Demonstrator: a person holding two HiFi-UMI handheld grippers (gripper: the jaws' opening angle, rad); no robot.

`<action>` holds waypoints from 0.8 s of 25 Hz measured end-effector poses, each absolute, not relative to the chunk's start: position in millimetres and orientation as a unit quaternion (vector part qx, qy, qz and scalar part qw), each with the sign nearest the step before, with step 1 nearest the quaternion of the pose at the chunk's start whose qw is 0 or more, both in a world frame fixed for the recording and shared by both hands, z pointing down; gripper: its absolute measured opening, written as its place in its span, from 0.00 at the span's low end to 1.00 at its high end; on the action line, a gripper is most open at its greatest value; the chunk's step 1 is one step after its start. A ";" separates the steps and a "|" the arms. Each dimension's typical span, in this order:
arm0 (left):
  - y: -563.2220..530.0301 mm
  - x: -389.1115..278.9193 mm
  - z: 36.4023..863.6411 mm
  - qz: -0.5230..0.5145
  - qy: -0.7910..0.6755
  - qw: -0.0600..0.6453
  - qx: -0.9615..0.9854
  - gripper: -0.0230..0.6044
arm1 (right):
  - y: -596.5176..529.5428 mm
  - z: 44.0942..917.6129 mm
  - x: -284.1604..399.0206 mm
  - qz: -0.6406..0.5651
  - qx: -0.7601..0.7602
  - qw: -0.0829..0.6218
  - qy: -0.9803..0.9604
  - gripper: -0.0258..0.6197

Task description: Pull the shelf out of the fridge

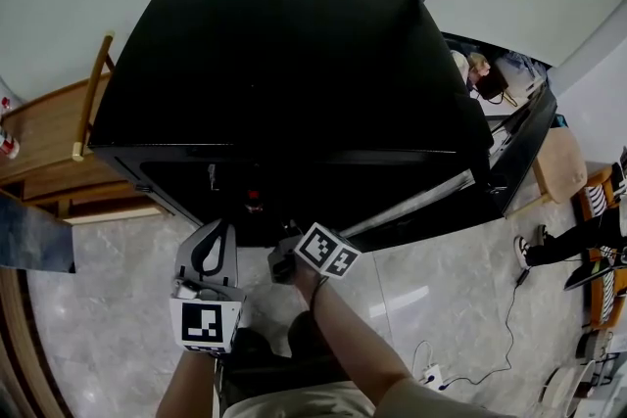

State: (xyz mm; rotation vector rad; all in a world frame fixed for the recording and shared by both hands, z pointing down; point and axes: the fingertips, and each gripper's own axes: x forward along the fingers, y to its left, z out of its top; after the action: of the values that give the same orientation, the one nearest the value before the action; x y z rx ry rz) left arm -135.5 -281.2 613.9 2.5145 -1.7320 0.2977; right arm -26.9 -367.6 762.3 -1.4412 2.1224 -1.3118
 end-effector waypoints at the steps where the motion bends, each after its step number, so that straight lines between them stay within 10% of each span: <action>1: -282.4 -135.2 616.0 0.098 -0.564 0.037 0.819 0.05 | -370.3 763.7 -26.9 -0.456 -0.495 0.140 0.726 0.34; 20: -301.9 -132.9 640.2 0.097 -0.569 0.041 0.816 0.05 | -425.6 772.5 -35.1 -0.518 -0.449 0.282 0.672 0.20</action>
State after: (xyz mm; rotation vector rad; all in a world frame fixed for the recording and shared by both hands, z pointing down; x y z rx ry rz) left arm -132.9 -301.9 640.2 2.4977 -1.7420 0.2957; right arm -35.1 -425.6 772.5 -1.2019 1.7992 -1.3874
